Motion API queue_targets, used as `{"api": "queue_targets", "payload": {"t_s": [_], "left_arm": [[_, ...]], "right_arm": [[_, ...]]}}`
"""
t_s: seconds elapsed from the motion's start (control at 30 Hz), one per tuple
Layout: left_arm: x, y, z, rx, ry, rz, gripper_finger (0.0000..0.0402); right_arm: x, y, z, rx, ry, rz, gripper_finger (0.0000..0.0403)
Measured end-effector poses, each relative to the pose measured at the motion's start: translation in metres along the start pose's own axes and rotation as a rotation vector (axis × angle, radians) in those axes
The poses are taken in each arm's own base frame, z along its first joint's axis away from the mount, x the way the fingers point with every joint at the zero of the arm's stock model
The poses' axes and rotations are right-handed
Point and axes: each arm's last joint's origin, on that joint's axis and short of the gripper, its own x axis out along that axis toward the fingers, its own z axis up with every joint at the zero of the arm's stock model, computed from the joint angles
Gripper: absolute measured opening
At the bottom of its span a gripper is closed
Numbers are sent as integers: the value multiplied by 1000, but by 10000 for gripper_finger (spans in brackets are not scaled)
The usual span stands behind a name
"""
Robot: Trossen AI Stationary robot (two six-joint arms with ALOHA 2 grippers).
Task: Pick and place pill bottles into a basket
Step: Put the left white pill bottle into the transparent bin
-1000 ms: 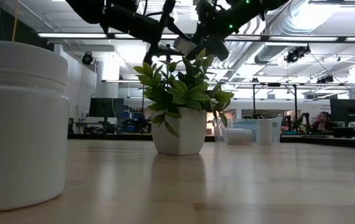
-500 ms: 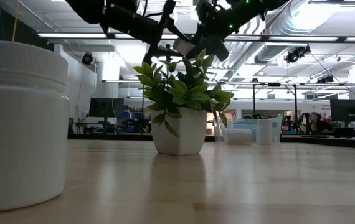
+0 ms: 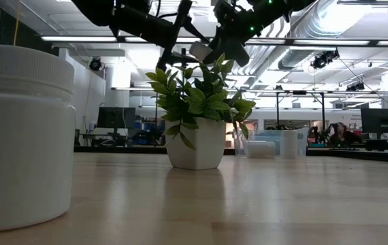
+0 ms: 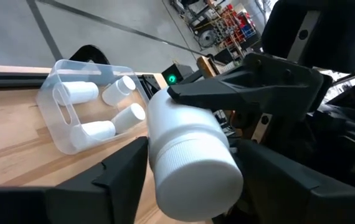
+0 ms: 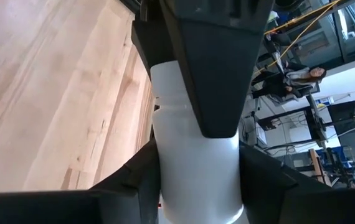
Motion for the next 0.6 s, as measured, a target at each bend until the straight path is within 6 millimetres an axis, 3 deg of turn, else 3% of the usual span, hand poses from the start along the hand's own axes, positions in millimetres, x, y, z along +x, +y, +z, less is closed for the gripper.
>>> {"api": "queue_targets", "payload": {"t_s": [0.33,0.6], "left_arm": [[0,3,4,56,28,-23,318],[-3,20,28,7,92,-82,306]], "right_arm": [[0,-1,-1,18,14,-11,159],[0,-2,-3,30,39,-31,159]]}}
